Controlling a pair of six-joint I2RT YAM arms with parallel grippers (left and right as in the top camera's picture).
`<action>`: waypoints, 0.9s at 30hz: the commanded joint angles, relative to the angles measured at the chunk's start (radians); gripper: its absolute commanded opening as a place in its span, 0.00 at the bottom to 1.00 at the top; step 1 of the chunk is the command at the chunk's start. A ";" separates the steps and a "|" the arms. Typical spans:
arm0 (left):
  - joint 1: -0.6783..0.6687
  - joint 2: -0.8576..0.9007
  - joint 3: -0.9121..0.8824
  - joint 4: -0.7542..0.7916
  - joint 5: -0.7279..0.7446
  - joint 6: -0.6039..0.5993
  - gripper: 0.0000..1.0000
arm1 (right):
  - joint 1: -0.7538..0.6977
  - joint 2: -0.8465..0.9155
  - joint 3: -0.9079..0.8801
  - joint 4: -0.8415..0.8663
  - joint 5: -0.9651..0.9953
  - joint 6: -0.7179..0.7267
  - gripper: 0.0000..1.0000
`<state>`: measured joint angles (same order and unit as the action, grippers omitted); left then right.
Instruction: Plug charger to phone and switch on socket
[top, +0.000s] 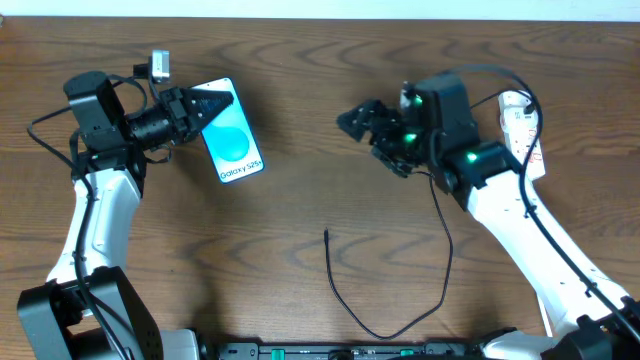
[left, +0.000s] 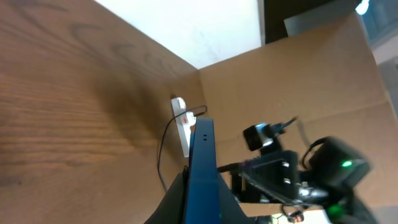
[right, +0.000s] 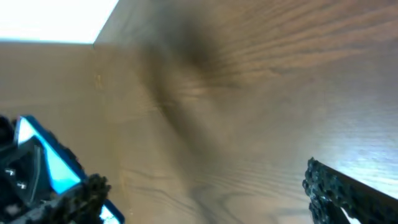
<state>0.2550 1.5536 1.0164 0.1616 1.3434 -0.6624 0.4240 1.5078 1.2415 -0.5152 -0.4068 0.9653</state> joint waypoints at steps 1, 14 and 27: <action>0.030 -0.022 0.030 0.005 0.060 0.064 0.07 | 0.067 0.068 0.138 -0.119 0.134 -0.138 0.99; 0.138 -0.022 0.030 0.005 0.124 0.068 0.07 | 0.253 0.337 0.254 -0.478 0.181 -0.159 0.99; 0.138 -0.022 0.030 0.005 0.139 0.068 0.07 | 0.480 0.357 0.159 -0.543 0.402 0.026 0.99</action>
<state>0.3920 1.5536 1.0164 0.1608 1.4395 -0.6014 0.8551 1.8595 1.4502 -1.0588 -0.1131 0.8818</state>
